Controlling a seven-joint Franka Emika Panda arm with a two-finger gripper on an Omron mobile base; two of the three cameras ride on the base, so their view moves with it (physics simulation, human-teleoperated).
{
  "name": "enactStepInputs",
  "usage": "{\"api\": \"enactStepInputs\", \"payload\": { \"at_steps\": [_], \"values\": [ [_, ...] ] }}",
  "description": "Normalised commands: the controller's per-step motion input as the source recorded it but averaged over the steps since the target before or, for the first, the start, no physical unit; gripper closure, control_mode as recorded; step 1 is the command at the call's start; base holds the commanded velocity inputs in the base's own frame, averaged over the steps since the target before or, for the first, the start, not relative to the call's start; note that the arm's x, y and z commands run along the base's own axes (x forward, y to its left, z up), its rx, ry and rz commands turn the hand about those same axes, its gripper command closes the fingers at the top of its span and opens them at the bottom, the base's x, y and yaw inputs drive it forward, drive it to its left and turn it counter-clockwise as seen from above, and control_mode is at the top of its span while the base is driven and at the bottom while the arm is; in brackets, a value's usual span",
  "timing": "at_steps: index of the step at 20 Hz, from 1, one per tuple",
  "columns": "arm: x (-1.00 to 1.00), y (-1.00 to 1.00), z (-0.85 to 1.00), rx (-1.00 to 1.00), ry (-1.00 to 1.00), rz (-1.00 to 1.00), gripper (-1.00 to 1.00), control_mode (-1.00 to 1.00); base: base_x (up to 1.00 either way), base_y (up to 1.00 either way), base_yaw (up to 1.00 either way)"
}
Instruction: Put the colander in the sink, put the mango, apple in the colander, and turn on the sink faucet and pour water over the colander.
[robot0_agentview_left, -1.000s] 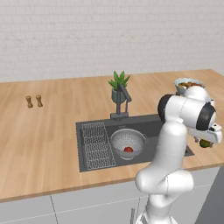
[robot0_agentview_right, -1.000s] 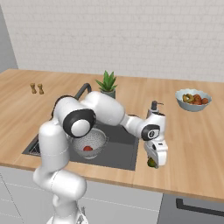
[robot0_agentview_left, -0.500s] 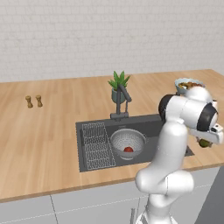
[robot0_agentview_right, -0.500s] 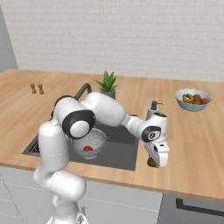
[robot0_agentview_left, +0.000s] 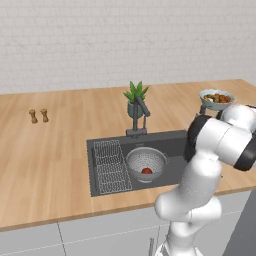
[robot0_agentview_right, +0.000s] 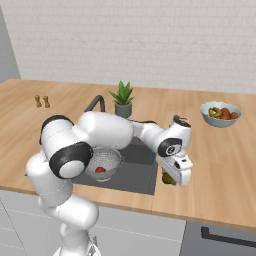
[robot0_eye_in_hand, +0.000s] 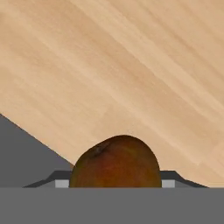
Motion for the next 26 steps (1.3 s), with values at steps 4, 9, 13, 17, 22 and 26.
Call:
{"api": "enactStepInputs", "payload": {
  "at_steps": [4,9,13,17,22,26],
  "values": [
    [0.03,0.88,0.48,0.00,-0.11,0.49,1.00,-1.00,0.00,0.00,0.00],
    [0.21,0.71,0.35,0.00,-0.15,0.57,1.00,-1.00,0.00,0.00,0.00],
    [0.33,0.68,0.22,0.05,-0.18,0.51,1.00,-1.00,0.00,0.00,0.00],
    [0.53,0.62,0.11,0.17,-0.16,0.40,1.00,-1.00,0.00,0.00,0.00],
    [0.26,0.70,0.07,0.10,-0.12,0.38,1.00,-1.00,0.00,0.00,0.00],
    [0.32,0.63,-0.01,0.10,-0.20,0.29,1.00,-1.00,0.00,0.00,0.00]
  ]
}}
